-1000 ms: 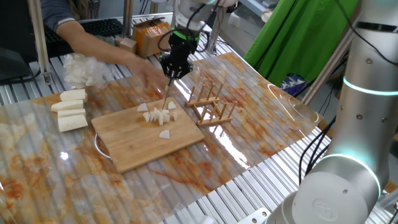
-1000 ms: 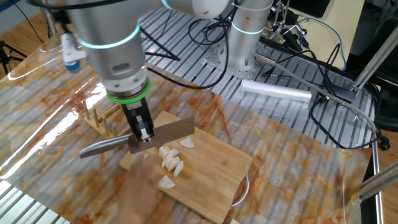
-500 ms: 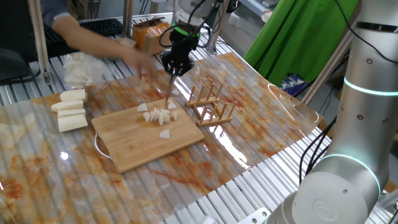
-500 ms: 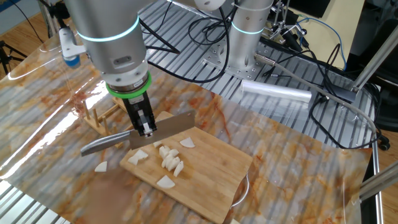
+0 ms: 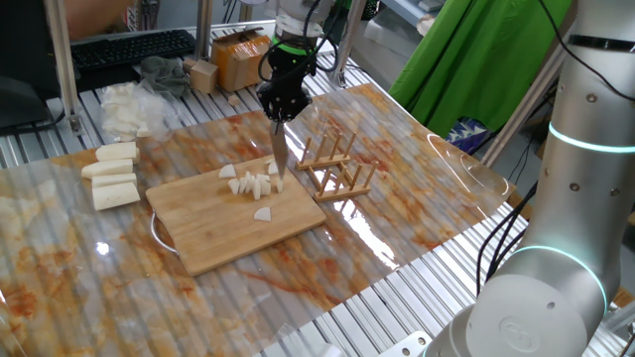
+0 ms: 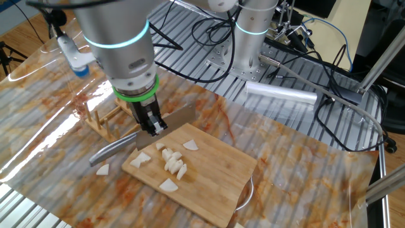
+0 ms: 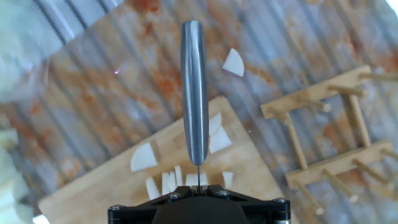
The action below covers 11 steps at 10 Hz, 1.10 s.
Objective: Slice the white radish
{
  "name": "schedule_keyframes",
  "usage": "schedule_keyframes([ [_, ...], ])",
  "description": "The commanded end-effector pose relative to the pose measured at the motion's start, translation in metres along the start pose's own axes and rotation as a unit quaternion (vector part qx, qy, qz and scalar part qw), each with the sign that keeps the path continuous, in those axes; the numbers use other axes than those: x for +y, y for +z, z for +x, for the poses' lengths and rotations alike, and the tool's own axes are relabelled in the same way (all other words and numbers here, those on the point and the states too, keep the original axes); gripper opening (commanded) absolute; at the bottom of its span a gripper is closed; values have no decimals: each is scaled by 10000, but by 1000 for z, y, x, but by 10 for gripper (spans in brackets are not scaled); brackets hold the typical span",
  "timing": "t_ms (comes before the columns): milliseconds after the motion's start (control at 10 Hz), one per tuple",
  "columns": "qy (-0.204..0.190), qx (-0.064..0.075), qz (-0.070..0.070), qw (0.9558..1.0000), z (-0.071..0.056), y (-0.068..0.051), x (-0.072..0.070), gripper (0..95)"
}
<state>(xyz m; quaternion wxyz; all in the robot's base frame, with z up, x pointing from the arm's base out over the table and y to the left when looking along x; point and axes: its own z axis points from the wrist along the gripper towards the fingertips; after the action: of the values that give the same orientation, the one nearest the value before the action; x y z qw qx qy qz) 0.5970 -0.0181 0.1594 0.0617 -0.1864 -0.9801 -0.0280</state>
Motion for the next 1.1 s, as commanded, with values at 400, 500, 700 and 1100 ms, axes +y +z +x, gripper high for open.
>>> schedule_keyframes([
  [400,-1275,93,388,9910,5,-11,-18,0],
  [500,-1513,85,483,9873,5,-17,-32,0],
  [700,-1750,11,641,9825,0,-22,-48,0],
  [1100,-1643,-26,608,9845,-19,-23,-89,0],
])
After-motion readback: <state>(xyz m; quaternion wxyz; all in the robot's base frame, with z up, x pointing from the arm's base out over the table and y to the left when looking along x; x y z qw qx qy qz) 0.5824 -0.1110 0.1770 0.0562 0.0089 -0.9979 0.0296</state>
